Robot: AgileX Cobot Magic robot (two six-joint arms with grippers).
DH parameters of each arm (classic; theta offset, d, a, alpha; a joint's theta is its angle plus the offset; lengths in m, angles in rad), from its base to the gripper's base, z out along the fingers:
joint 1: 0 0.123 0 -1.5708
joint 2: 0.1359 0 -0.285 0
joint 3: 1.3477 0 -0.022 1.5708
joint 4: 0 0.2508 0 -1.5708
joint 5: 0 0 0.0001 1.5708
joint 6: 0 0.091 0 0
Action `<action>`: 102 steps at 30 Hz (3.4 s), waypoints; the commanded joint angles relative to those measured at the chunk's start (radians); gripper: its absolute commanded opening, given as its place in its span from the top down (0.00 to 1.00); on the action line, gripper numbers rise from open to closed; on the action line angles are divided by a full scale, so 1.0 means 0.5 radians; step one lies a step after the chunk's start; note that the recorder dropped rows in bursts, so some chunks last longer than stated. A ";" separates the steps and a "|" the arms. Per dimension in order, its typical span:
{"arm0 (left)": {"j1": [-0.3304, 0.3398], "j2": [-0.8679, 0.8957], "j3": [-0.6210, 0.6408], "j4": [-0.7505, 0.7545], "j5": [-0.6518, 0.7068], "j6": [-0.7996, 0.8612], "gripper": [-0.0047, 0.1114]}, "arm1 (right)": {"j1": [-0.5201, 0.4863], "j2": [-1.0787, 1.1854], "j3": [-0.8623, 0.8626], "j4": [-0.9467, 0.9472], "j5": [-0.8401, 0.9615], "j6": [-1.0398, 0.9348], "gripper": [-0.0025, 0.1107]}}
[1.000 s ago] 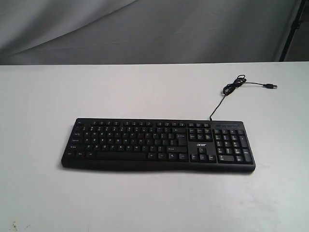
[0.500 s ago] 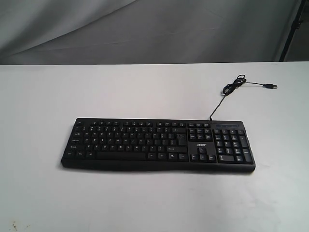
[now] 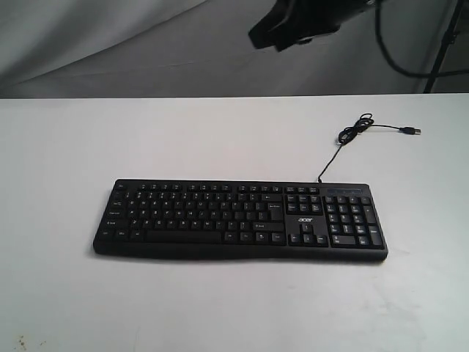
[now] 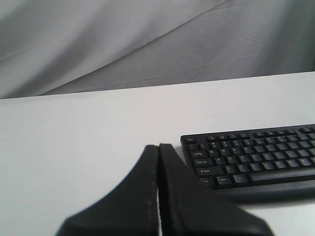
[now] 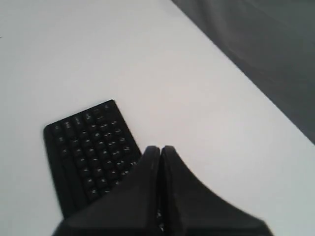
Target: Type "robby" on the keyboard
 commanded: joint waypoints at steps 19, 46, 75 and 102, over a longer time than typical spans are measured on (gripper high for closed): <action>-0.013 -0.007 0.009 0.010 -0.011 -0.006 0.96 | 0.564 0.600 -0.005 0.015 -0.322 -0.385 0.98; -0.013 -0.007 0.009 0.010 -0.011 -0.006 0.96 | 0.656 0.923 -0.018 -0.177 -0.606 -0.338 0.98; -0.013 -0.007 0.009 0.010 -0.011 -0.006 0.96 | 0.694 1.233 -0.482 -0.391 -0.312 -0.100 0.98; -0.013 -0.007 0.009 0.010 -0.011 -0.006 0.96 | 0.695 1.233 -0.482 -0.405 -0.377 -0.100 0.98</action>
